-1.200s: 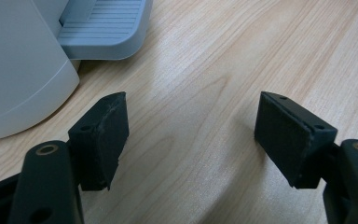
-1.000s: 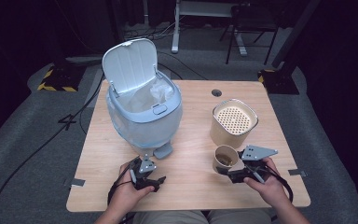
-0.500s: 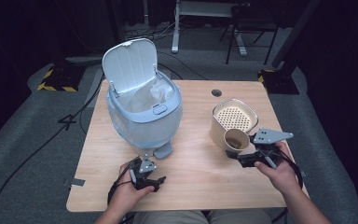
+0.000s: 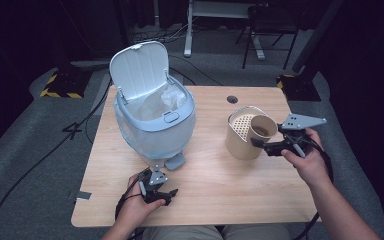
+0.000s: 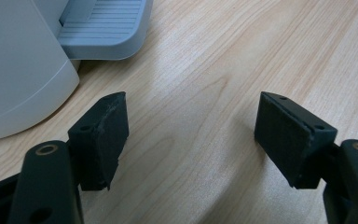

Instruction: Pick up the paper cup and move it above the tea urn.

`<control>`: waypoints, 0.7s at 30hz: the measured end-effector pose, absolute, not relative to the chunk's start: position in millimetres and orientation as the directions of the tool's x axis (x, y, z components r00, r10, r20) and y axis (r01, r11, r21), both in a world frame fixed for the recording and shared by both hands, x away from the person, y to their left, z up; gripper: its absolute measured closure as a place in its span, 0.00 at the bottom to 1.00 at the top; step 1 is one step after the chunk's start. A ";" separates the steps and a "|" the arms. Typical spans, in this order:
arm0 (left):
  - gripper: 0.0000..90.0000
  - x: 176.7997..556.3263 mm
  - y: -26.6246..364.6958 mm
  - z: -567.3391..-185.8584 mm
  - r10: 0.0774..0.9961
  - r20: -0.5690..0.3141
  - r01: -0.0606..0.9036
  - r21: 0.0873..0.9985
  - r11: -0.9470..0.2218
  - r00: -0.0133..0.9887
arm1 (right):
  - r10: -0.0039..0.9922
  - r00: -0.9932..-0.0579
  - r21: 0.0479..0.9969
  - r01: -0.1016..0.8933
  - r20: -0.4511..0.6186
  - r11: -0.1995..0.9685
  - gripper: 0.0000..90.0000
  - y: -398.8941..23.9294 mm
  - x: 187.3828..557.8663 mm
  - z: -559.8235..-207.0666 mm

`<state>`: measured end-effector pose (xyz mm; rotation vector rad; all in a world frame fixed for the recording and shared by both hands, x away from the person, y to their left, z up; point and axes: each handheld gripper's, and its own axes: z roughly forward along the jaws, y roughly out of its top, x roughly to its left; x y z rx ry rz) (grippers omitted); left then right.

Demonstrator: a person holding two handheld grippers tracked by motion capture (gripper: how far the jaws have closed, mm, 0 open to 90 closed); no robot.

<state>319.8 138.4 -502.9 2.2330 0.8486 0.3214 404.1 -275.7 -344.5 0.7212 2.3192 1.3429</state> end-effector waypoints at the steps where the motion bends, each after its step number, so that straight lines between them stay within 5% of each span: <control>1: 0.30 319.8 138.4 -502.8 0.658 -0.020 0.480 0.700 -0.528 0.753 | 0.598 -0.800 0.874 0.249 -0.058 0.417 0.34 -276.6 407.7 -343.0; 21: 0.30 319.9 138.4 -502.9 0.657 -0.021 0.480 0.701 -0.528 0.753 | 0.678 -0.729 0.849 0.297 -0.094 0.438 0.34 -293.5 464.3 -335.8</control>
